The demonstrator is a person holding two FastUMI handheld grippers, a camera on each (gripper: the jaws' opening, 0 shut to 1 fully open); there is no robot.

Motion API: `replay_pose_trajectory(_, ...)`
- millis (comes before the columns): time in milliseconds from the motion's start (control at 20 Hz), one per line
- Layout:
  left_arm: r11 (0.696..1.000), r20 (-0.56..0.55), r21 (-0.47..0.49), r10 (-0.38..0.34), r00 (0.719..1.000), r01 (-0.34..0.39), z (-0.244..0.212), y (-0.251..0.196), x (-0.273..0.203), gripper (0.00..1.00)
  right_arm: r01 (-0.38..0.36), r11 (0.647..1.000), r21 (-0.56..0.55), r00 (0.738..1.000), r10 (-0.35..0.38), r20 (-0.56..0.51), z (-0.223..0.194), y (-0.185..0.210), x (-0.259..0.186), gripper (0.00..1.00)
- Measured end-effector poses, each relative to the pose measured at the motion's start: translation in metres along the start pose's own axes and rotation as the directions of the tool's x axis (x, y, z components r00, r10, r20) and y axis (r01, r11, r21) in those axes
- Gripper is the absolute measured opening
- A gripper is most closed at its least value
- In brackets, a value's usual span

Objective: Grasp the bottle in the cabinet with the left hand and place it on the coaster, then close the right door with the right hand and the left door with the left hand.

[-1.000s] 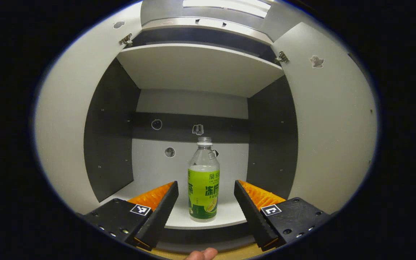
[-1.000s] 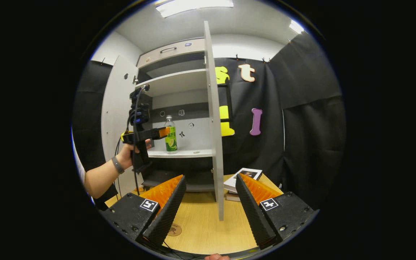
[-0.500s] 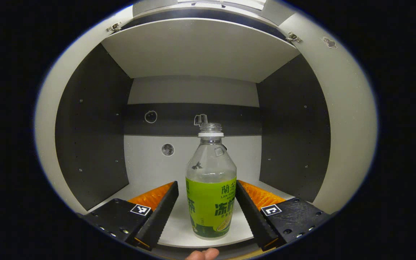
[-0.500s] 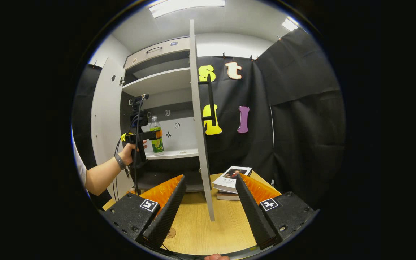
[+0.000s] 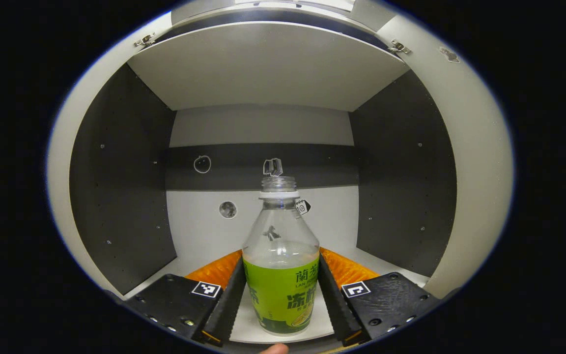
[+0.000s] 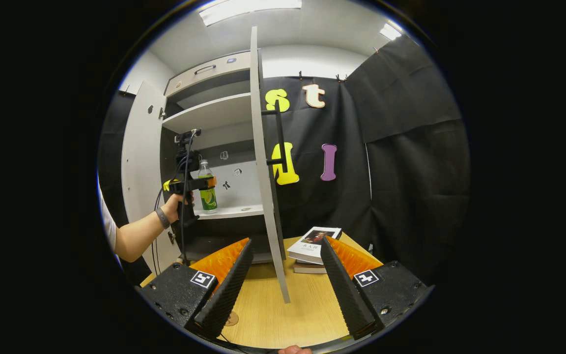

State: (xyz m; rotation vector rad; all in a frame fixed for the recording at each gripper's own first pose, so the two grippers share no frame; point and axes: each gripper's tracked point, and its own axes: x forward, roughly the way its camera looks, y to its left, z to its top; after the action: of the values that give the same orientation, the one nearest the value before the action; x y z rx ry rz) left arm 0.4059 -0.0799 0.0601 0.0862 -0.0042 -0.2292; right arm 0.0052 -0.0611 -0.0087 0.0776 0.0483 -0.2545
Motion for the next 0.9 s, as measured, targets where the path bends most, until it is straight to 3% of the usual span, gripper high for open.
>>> replay_pose_trajectory(300, 0.999, 0.039, 0.001, -0.044, 0.998, 0.044, 0.022, -0.015, -0.062, 0.72, -0.067, 0.998, -0.008, 0.998, 0.067, 0.009, 0.007, 0.008, 0.0, 0.84)
replay_pose_trajectory(450, 1.0, 0.064, 0.019, -0.021, 0.998, 0.02, 0.026, -0.013, -0.099, 0.72, -0.108, 0.994, -0.015, 0.994, 0.108, 0.021, 0.013, 0.015, -0.003, 0.84)
replay_pose_trajectory(650, 1.0, 0.031, -0.02, -0.015, 0.999, 0.016, 0.009, -0.014, -0.151, 0.72, -0.167, 0.986, -0.003, 0.986, 0.167, 0.016, 0.014, 0.026, -0.01, 0.84)
replay_pose_trajectory(800, 0.998, -0.004, -0.056, 0.022, 1.0, -0.022, -0.017, -0.012, -0.187, 0.69, -0.202, 0.979, -0.013, 0.979, 0.202, 0.017, 0.017, 0.035, -0.019, 0.84)
replay_pose_trajectory(900, 0.997, -0.035, -0.048, 0.051, 0.998, -0.053, -0.039, -0.012, -0.21, 0.72, -0.242, 0.97, -0.007, 0.97, 0.242, 0.016, 0.021, 0.044, -0.028, 0.84)
